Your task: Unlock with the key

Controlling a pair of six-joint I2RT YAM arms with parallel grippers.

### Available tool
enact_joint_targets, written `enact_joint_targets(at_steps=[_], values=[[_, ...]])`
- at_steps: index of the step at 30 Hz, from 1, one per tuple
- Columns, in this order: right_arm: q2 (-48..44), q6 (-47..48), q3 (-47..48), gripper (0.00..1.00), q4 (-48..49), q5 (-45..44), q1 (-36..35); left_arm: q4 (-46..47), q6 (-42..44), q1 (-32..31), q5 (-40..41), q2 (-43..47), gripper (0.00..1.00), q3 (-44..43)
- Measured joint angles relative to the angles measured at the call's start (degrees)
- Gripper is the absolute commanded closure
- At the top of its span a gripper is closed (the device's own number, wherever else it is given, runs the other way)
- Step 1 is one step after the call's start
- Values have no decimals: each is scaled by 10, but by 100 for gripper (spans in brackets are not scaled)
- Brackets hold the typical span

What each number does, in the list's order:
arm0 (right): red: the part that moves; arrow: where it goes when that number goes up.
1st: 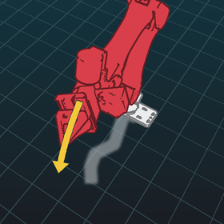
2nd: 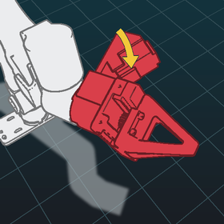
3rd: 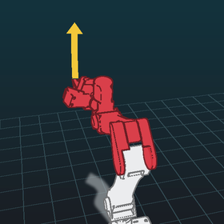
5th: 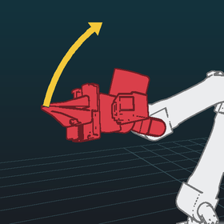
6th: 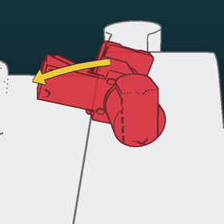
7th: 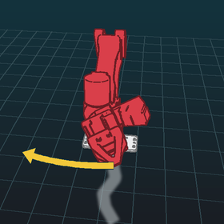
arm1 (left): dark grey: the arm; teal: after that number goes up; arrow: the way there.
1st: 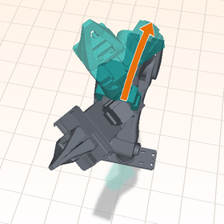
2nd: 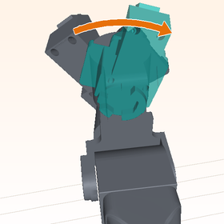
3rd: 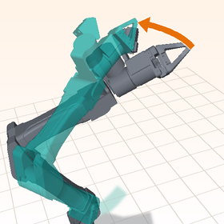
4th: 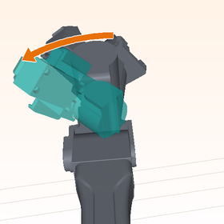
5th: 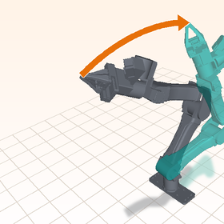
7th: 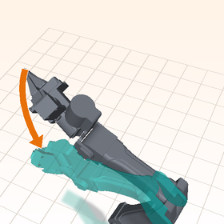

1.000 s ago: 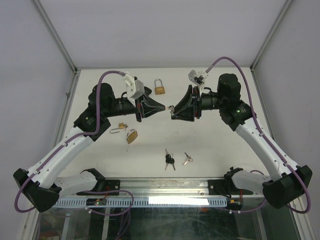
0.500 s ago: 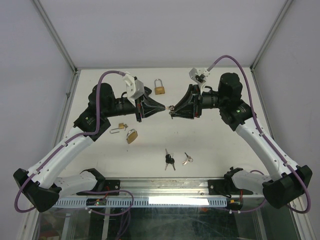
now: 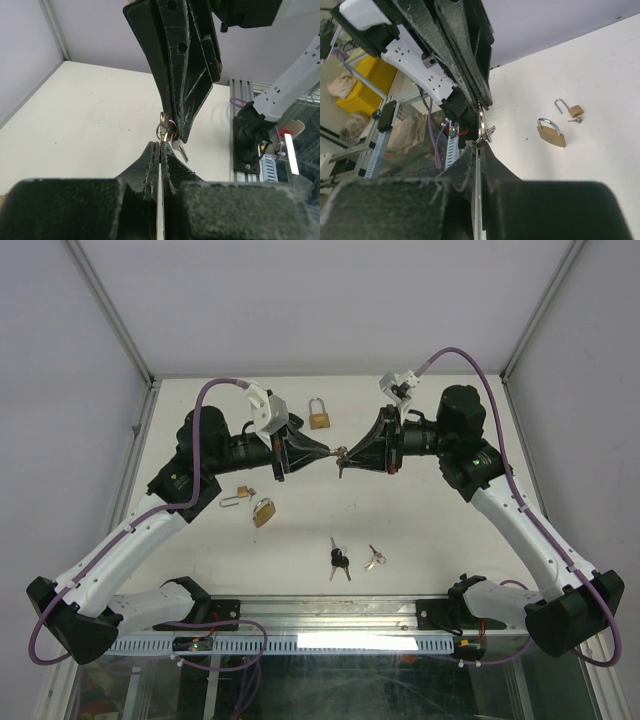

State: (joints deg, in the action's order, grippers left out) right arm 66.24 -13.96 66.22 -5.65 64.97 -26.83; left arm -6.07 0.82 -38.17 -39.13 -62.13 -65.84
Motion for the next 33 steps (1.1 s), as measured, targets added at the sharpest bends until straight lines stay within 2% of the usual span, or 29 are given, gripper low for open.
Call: enact_joint_targets(at_steps=[2,3,6,8,11,13,15,19,22,23,27,30,33], values=[[0,-29,-1,100,9,-17,0,1,-7,0,26,0,100,0],[0,-56,-3,100,22,-32,0,1,-12,0,46,0,95,0],[1,-133,-12,100,47,-76,0,2,-18,0,101,-1,68,1],[2,-192,-15,100,51,-113,0,1,-17,0,137,-5,45,3],[2,-280,-26,100,54,-167,0,3,-8,0,167,-7,25,14],[2,-332,-31,100,42,-205,0,12,10,0,172,-7,26,26],[1,-391,-37,100,28,-249,0,23,50,0,167,-3,32,39],[-18,-536,-89,100,30,-347,-3,36,187,0,119,28,37,74],[-22,-587,-99,100,14,-394,-8,58,316,-6,99,55,37,106],[-22,-600,-99,100,10,-408,-10,61,331,-9,99,57,37,110],[-29,-641,-99,100,5,-459,-26,132,475,-43,108,54,37,162],[-37,-662,-105,100,14,-475,-33,210,574,-56,112,35,45,209],[-40,-678,-118,100,25,-485,-38,268,631,-58,128,-1,54,226]])
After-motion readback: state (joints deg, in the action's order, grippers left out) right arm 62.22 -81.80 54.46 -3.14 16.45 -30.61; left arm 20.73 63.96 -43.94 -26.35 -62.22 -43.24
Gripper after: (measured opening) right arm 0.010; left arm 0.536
